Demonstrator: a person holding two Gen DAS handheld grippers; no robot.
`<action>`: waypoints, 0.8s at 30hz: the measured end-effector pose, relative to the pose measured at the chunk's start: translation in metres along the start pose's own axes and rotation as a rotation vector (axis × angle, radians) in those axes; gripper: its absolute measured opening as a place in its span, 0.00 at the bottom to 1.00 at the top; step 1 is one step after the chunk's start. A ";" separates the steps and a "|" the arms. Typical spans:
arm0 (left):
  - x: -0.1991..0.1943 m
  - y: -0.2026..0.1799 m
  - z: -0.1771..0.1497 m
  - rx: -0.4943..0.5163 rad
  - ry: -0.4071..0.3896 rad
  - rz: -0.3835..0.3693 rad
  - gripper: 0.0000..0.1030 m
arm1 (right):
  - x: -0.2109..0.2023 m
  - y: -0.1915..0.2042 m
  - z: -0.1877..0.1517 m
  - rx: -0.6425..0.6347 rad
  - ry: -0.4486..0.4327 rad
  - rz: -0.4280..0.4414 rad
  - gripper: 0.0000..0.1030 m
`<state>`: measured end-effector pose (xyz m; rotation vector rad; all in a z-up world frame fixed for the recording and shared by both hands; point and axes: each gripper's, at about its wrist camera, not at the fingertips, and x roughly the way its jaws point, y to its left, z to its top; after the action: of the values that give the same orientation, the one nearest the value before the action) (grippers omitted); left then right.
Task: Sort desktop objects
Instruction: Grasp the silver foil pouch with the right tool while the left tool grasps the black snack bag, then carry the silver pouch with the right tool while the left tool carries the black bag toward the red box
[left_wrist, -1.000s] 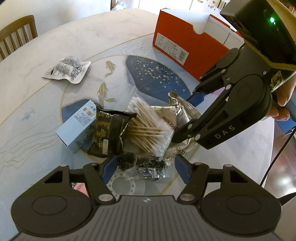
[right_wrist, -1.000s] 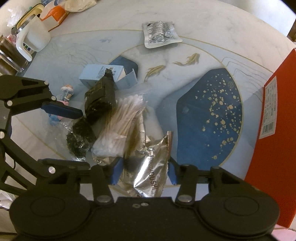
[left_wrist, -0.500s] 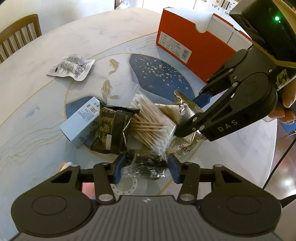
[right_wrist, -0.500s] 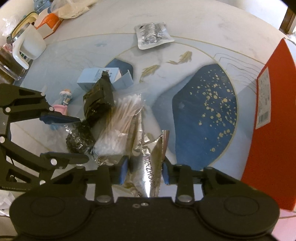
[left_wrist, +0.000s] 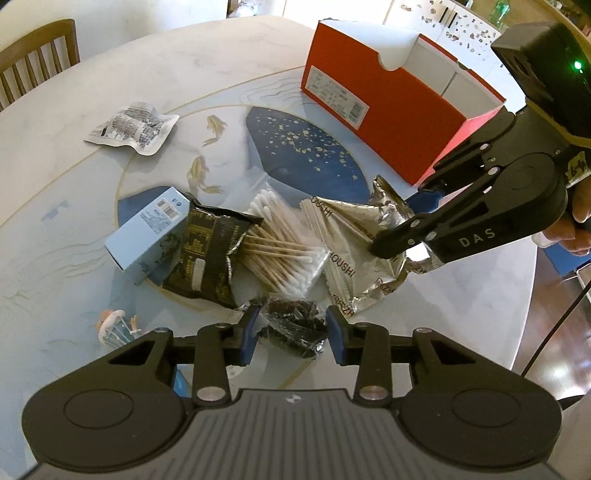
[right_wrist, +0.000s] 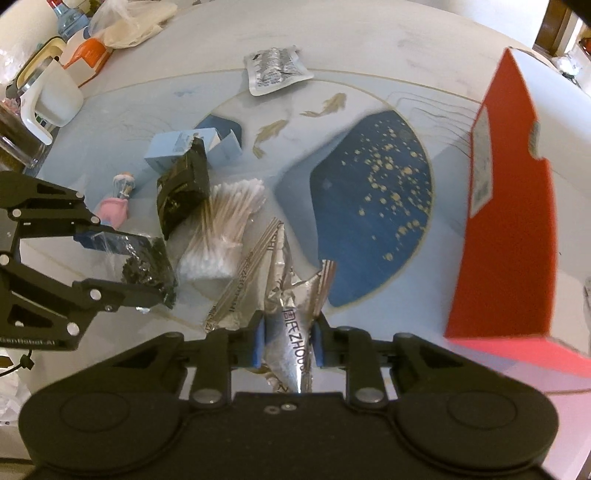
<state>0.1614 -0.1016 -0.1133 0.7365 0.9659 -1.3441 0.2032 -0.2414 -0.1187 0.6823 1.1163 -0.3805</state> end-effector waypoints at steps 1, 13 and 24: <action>-0.001 -0.001 0.000 0.002 0.000 -0.002 0.36 | -0.002 -0.001 -0.003 0.001 0.001 0.001 0.22; -0.007 -0.014 -0.004 0.009 0.009 -0.025 0.36 | -0.024 -0.003 -0.026 0.047 -0.018 0.027 0.21; -0.021 -0.026 -0.001 0.016 0.023 -0.059 0.36 | -0.054 -0.005 -0.040 0.060 -0.037 0.040 0.20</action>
<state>0.1367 -0.0942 -0.0929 0.7420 1.0028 -1.3992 0.1506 -0.2211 -0.0819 0.7471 1.0577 -0.3924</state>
